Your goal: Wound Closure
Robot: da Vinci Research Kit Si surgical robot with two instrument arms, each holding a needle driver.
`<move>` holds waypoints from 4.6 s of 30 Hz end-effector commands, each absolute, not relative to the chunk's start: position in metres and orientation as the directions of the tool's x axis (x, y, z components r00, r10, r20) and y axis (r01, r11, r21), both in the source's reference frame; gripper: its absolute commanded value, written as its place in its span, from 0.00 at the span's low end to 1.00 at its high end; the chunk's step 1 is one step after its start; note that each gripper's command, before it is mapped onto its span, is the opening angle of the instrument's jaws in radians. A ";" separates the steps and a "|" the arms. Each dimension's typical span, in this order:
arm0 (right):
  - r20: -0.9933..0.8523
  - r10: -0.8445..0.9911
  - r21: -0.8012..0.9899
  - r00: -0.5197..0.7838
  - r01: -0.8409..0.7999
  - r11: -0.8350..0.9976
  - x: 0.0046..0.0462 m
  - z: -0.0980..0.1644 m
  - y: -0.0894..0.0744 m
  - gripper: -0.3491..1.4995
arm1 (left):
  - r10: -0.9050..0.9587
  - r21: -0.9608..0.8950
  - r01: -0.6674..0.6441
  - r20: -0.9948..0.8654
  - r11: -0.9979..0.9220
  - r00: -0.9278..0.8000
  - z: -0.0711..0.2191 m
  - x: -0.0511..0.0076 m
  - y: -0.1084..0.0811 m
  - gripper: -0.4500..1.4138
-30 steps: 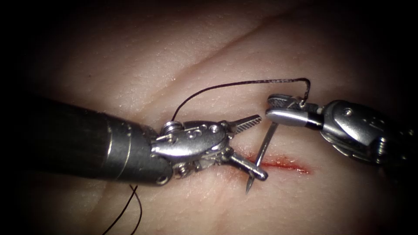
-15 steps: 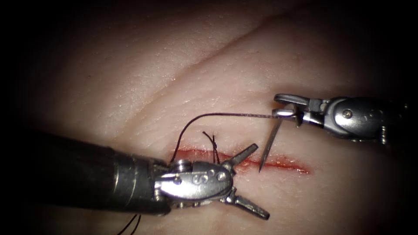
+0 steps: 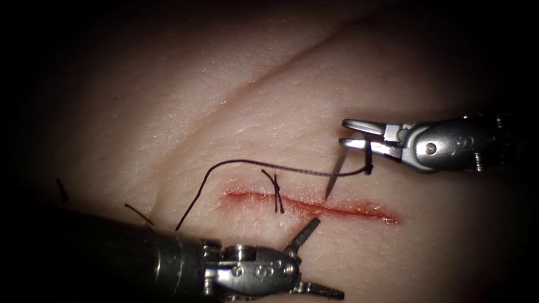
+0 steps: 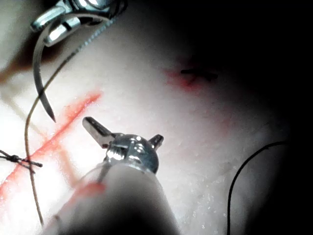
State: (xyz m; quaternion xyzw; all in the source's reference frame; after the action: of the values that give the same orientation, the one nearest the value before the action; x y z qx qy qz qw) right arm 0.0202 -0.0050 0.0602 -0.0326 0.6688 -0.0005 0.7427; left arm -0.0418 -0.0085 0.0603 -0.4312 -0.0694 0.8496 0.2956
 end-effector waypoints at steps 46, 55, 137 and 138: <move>-0.916 -0.360 -0.370 0.178 -0.020 0.929 0.0219 0.066 -0.009 0.00 | 0.570 -0.380 -0.430 -0.629 -0.819 -0.529 0.065 -0.0419 -0.010 0.76; -0.835 -0.521 -0.527 0.178 0.013 0.850 0.0216 0.067 -0.013 0.00 | 0.567 -0.381 -0.425 -0.630 -0.821 -0.530 0.065 -0.0413 -0.010 0.74; -0.984 -0.167 -0.169 0.065 -0.035 0.985 0.0204 0.072 -0.013 0.00 | 0.565 -0.357 -0.445 -0.613 -0.821 -0.552 0.067 -0.0415 -0.009 0.72; -0.984 -0.164 -0.167 0.065 -0.035 0.985 0.0204 0.072 -0.013 0.00 | 0.566 -0.357 -0.445 -0.613 -0.821 -0.552 0.067 -0.0415 -0.009 0.72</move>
State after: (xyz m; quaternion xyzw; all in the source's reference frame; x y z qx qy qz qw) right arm 0.0198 -0.0123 0.0713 -0.0727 0.6816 -0.0434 0.7268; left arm -0.0411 -0.0084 0.0670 -0.3748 -0.0797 0.8776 0.2879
